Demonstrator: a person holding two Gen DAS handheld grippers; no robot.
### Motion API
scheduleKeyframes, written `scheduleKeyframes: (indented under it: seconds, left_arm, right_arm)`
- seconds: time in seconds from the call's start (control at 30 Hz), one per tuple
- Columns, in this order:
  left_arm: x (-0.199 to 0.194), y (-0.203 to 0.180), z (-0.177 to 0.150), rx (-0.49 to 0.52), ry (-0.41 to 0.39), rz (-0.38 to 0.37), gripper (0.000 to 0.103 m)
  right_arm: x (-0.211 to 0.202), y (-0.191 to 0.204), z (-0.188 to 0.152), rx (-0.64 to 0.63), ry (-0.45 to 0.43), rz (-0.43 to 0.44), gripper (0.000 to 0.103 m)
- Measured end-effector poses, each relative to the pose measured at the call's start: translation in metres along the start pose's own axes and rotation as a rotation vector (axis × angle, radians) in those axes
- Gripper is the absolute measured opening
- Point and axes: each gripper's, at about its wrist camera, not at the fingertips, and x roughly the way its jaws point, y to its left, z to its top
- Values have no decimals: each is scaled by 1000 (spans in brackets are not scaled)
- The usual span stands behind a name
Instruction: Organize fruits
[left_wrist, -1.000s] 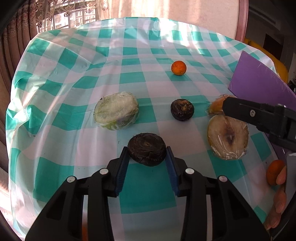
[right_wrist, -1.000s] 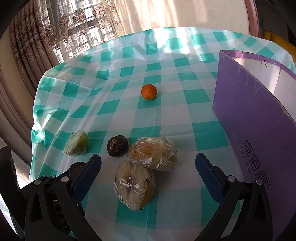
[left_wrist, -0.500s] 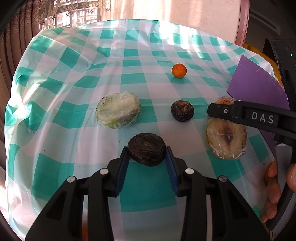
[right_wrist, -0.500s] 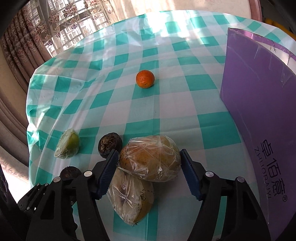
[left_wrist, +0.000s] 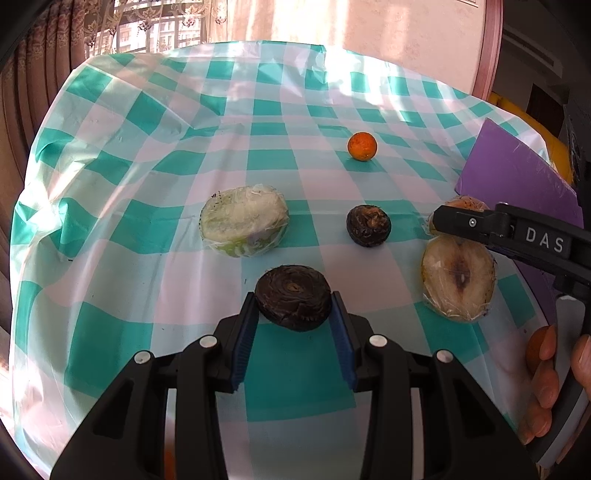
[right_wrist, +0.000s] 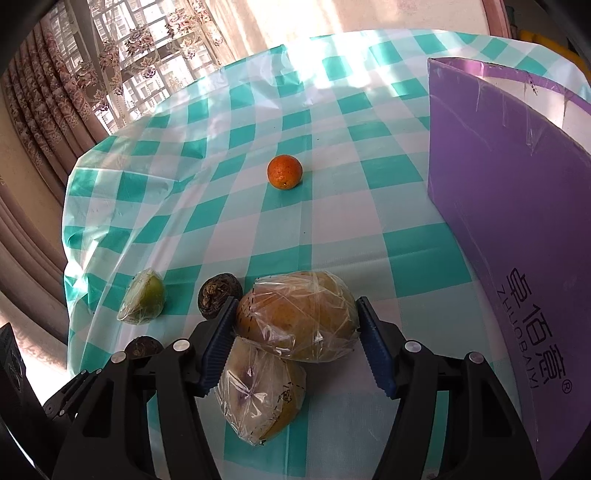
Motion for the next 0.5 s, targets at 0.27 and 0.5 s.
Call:
scheduleKeyframes:
  seconds: [0.27, 0.5]
  left_arm:
    - [-5, 1, 1, -9, -35, 3, 39]
    - [-15, 4, 1, -18, -68, 10, 39]
  right_arm:
    - [-20, 6, 1, -32, -63, 3, 63]
    - [-37, 3, 0, -30, -97, 12, 63]
